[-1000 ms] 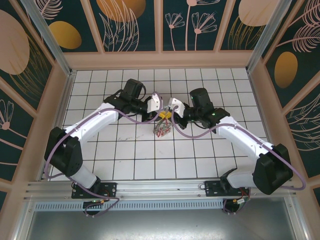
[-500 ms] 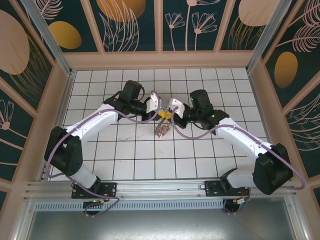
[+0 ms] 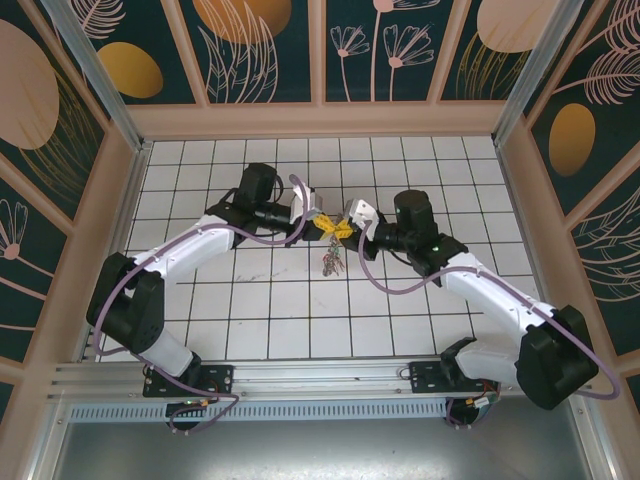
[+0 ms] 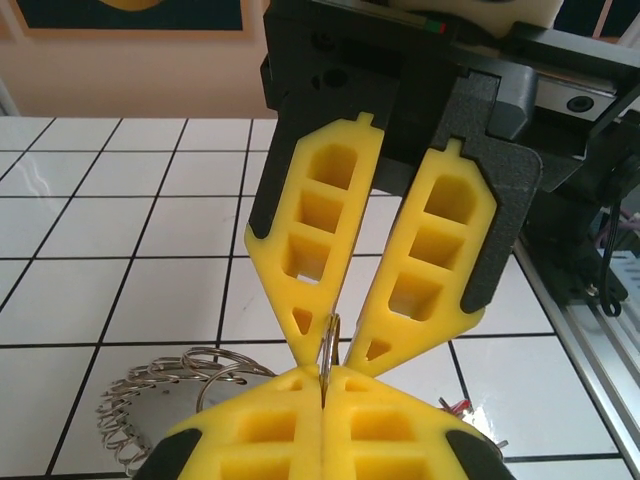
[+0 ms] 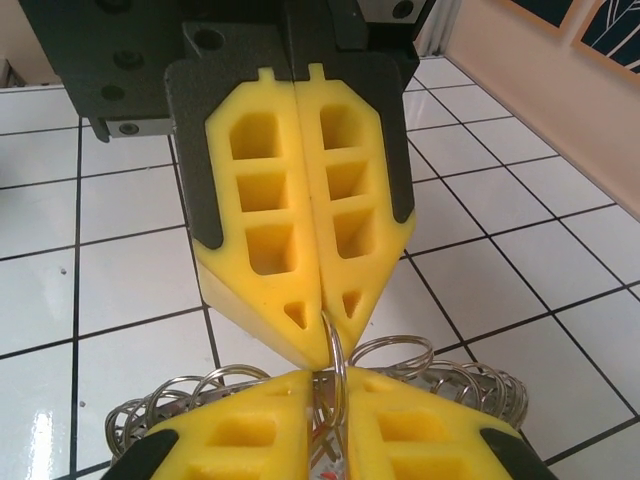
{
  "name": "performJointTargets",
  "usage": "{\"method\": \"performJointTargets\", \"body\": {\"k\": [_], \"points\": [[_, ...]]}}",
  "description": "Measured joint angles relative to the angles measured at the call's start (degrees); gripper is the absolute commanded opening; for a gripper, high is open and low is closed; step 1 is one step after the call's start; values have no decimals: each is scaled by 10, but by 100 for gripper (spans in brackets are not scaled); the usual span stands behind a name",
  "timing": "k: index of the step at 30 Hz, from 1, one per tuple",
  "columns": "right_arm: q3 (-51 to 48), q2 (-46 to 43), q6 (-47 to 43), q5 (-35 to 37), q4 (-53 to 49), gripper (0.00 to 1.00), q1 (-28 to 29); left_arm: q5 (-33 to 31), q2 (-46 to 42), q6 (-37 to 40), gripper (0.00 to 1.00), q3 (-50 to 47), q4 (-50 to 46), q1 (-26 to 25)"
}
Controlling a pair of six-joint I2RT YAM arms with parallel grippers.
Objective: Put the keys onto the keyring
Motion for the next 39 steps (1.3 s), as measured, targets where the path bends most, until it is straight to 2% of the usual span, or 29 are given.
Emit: {"method": "performJointTargets", "body": {"k": [8, 18, 22, 24, 29, 32, 34, 39], "points": [[-19, -26, 25, -14, 26, 16, -17, 12, 0, -34, 0, -18, 52, 0], [-16, -21, 25, -25, 29, 15, -18, 12, -6, -42, 0, -25, 66, 0], [-12, -10, 25, -31, 29, 13, -18, 12, -6, -43, 0, -26, 67, 0], [-9, -7, 25, -34, 29, 6, -18, 12, -6, -42, 0, -26, 67, 2], [-7, -5, 23, -36, 24, 0, -18, 8, -7, -38, 0, -26, 65, 3], [0, 0, 18, -36, 9, 0, -18, -4, -7, -16, 12, -21, 41, 2], [12, 7, 7, -36, -9, 0, -18, -16, -7, 2, 14, -11, 16, 2], [56, 28, -24, -36, -64, 0, -18, -50, -7, 52, 26, 27, -55, 2]]}}
